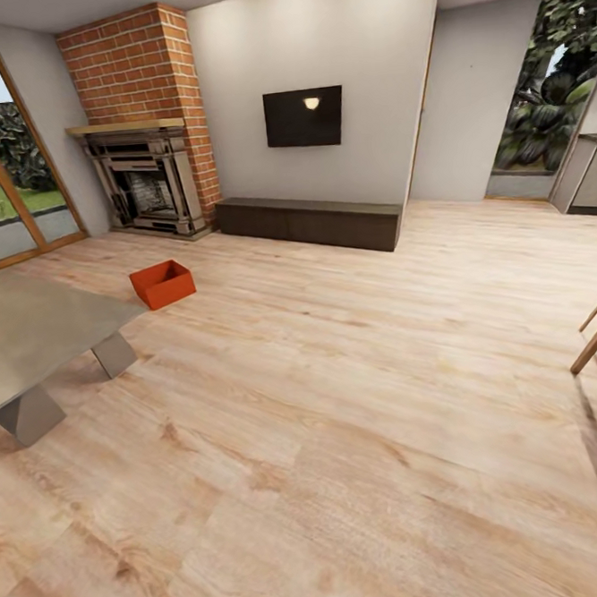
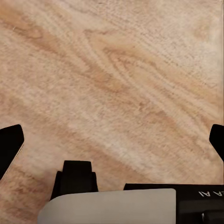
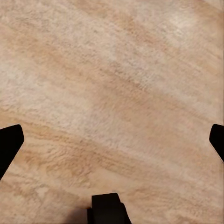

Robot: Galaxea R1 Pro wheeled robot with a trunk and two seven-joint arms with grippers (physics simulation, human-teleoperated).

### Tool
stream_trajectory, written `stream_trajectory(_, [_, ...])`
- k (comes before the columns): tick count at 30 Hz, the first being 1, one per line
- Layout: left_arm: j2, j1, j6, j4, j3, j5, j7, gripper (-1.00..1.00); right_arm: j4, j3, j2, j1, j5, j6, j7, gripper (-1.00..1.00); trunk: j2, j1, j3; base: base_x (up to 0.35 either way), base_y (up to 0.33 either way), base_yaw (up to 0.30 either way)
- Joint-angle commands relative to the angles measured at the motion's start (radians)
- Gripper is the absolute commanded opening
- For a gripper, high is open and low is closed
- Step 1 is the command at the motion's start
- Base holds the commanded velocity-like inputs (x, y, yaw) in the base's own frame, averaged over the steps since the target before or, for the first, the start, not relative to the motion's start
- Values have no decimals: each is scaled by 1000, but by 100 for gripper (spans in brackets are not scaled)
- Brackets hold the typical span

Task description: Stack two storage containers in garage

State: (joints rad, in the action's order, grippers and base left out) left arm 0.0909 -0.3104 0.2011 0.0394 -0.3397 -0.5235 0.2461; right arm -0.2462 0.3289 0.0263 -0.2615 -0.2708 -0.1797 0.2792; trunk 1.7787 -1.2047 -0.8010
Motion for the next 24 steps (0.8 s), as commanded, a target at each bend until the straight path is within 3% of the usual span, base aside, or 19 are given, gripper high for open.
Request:
stream_trajectory(1, [0, -1, 3, -1, -8, -10, 4, 100, 1, 9, 0, -1, -10, -4, 5, 100, 0, -1, -1, 337, -10, 0])
stream_trajectory(24, [0, -1, 3, -1, -8, -10, 4, 100, 1, 9, 0, -1, -11, -4, 5, 100, 0, -1, -1, 340, -1, 0])
